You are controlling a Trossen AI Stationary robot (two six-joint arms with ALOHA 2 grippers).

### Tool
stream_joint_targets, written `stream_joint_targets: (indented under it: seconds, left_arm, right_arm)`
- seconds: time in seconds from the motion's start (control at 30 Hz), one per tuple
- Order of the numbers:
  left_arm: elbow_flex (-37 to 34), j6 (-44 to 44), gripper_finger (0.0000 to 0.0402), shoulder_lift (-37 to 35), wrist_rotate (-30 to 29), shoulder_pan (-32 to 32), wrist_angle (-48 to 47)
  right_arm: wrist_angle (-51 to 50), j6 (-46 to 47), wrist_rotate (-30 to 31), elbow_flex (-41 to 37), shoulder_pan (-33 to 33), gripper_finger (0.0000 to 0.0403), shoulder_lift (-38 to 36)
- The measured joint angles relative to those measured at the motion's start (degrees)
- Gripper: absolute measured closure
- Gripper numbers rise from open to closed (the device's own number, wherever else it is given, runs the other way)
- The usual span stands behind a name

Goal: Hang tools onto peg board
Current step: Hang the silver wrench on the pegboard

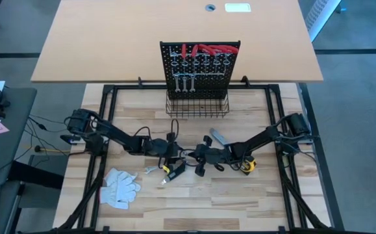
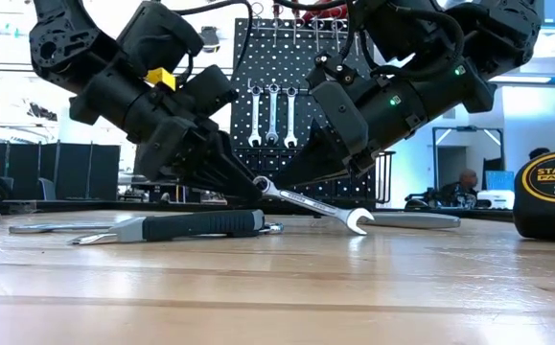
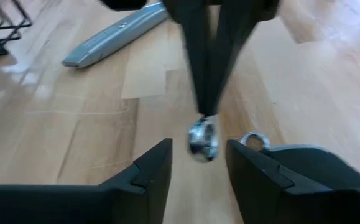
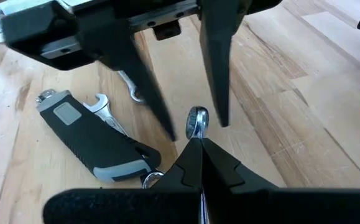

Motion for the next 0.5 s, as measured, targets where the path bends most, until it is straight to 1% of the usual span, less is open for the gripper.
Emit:
stream_joint_targets:
  seconds: [0.4, 0.5]
  left_arm:
    - [0.0, 0.2, 0.0383, 0.0, 0.4, 0.0, 0.6]
    - [0.0, 1.7, 0.0389, 0.0, 0.4, 0.0, 0.4]
  right_arm:
    - [-0.2, 0.9, -0.1, 0.0, 0.0, 0.0394, 0.0]
    - [0.0, 2.4, 0.1, 0.0, -0.2, 0.0378, 0.0]
